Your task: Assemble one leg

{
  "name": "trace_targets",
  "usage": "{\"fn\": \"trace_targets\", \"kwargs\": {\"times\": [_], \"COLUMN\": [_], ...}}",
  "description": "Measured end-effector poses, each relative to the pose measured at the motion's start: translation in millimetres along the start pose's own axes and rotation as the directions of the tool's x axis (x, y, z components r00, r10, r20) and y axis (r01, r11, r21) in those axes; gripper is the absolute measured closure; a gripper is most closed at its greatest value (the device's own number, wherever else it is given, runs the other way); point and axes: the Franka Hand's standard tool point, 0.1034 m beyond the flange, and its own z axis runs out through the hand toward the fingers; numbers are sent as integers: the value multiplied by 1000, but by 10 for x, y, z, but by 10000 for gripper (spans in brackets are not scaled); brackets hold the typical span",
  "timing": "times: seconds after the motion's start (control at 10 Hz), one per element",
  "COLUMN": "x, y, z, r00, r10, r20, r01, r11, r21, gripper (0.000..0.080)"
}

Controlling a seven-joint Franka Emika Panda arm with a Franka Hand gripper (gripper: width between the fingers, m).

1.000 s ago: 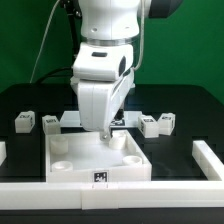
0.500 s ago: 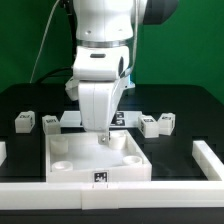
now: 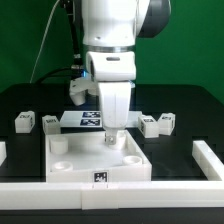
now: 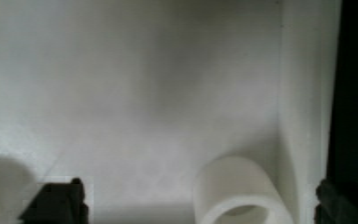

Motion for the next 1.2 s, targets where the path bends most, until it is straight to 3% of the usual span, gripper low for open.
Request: {"fn": "trace_targets", "kwargs": {"times": [0.4, 0.8, 1.1, 1.2], "x": [-30, -177, -271, -257], "y": [-22, -243, -364, -347], "z": [18, 102, 264, 276], "r00": [1000, 999, 994, 989], "r10": [-9, -38, -110, -147], "r20": [0, -8, -28, -27], "r01": [9, 38, 112, 148], "r11": [1000, 998, 991, 987], "r21": [10, 41, 69, 60], "gripper": [150, 150, 150, 150]}}
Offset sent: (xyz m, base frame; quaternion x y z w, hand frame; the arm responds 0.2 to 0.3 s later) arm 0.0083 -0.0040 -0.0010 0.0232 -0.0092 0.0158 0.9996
